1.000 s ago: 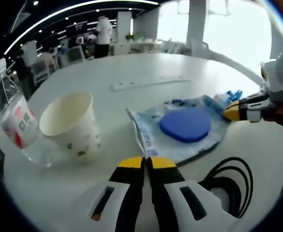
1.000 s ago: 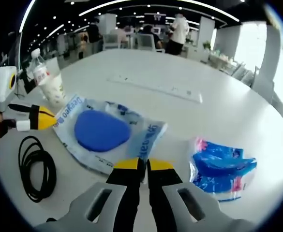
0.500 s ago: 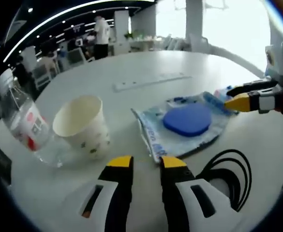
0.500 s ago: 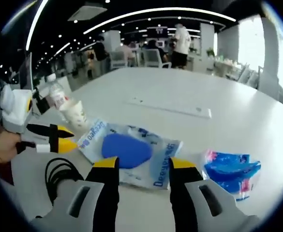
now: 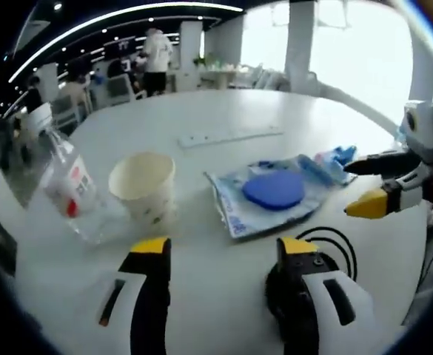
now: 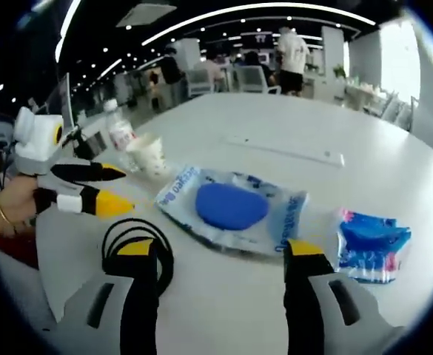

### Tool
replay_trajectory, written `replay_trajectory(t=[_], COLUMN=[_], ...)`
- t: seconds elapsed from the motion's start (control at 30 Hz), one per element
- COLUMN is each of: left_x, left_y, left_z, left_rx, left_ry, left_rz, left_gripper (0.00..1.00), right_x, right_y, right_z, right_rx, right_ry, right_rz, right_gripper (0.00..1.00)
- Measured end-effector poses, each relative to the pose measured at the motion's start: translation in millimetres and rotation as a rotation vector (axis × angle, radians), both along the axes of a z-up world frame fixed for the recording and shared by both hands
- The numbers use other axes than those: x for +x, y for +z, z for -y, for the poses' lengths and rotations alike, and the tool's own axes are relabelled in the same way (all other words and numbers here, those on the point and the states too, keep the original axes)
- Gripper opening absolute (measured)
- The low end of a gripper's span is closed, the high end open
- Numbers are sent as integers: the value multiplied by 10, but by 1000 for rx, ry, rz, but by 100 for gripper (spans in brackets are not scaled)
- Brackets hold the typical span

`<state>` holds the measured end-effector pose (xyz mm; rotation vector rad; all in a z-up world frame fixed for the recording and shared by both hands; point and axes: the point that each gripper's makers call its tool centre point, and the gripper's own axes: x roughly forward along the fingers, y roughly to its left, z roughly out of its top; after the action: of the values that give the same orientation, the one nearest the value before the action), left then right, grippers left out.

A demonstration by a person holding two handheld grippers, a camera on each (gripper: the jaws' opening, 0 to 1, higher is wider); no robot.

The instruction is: Arrange the tabletop items into an orderly group along one side of the table until the central work area is clear of visible clutter.

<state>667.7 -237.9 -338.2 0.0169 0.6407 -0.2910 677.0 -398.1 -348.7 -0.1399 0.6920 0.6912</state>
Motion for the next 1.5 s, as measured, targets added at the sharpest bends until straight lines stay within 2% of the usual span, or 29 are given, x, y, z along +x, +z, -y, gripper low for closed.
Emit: replay_trajectory(t=[0.13,0.27,0.53,0.67,0.8,0.93,1.03,1.5], left_x=[-104,-202,-379,-465,-562,-636,-691,-964], left_y=[149,242,350,395,406,311,298,413], left_z=[5,-5,19,80,117,68,39,10], left_rx=[-39,-8,-30,-41,-43,10,3,6], left_ry=[8,-11,-24,-38,-57,-82,-81,-110], left_rz=[31,57,59,59,48,38,29,19], left_gripper=[67,76,94,98,99,99,99,98], right_x=[-176,-284,-435,-495,-528,-549,-561,-524], right_y=[-77,-150,-243,-287,-341,-411,-446,-493], right_z=[-87,-140,-218,-243,-273,-305,-340,-385], right_rx=[-8,-22,-35,-43,-55,-47,-42,-90], right_ry=[39,57,75,90,98,87,82,60], right_rz=[-29,-45,-65,-72,-77,-101,-112,-95], right_gripper=[70,71,71,68,64,61,59,44])
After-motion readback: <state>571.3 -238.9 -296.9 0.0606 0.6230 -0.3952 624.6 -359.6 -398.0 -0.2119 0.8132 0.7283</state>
